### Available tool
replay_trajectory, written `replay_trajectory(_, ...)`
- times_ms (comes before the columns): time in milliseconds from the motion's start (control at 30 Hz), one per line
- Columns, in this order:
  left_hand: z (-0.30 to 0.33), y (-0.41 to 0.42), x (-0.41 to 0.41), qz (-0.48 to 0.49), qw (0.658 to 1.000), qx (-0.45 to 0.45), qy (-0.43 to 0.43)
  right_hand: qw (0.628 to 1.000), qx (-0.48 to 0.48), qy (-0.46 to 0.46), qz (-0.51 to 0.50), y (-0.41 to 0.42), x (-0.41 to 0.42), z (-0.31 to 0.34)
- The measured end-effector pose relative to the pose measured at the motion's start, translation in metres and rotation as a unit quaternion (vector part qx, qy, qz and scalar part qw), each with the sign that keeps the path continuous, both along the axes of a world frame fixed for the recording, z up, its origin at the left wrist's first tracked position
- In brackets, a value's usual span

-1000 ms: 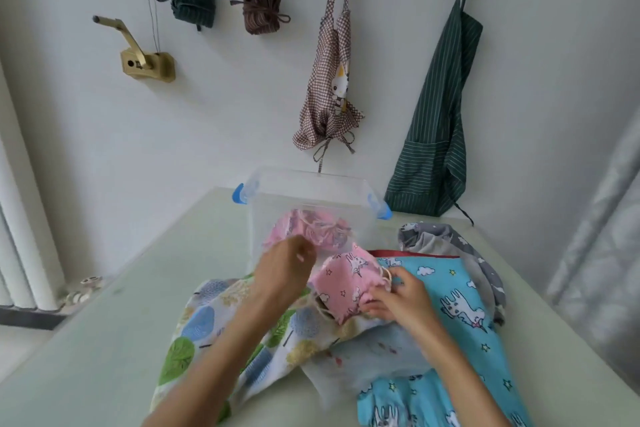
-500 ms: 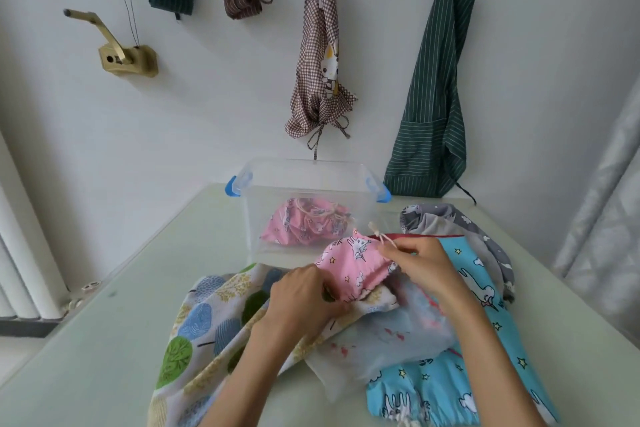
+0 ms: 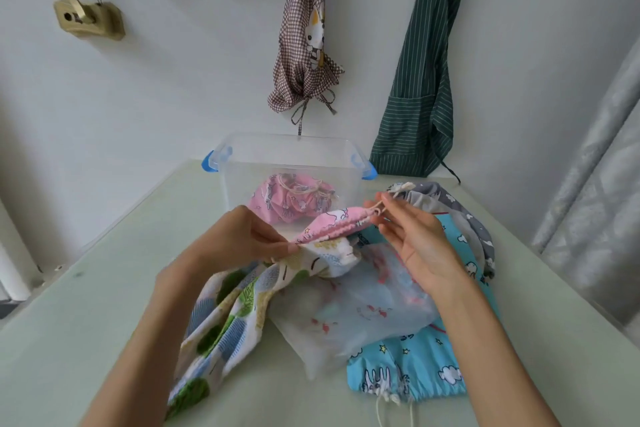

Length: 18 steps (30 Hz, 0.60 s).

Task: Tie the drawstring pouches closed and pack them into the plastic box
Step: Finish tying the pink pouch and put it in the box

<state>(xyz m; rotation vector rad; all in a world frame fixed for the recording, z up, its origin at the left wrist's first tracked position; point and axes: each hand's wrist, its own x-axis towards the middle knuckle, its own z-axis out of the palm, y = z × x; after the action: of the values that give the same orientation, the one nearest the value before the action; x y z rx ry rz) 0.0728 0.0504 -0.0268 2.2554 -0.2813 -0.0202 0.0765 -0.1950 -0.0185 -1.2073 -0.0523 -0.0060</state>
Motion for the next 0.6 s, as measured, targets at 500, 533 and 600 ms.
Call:
replay_trajectory(500, 0.0, 0.034, 0.001, 0.314, 0.938, 0.129, -0.069, 0.923, -0.327, -0.084, -0.185, -0.033, -0.003, 0.01)
replay_trajectory(533, 0.003, 0.036, 0.0, 0.277, 0.949, 0.148, -0.028, 0.902, -0.402, -0.055, -0.147, -0.034, -0.006, 0.014)
replay_trajectory(600, 0.012, 0.038, -0.005, 0.202, 0.96, 0.181, 0.06, 0.845, -0.53, 0.017, -0.07, -0.036, -0.012, 0.019)
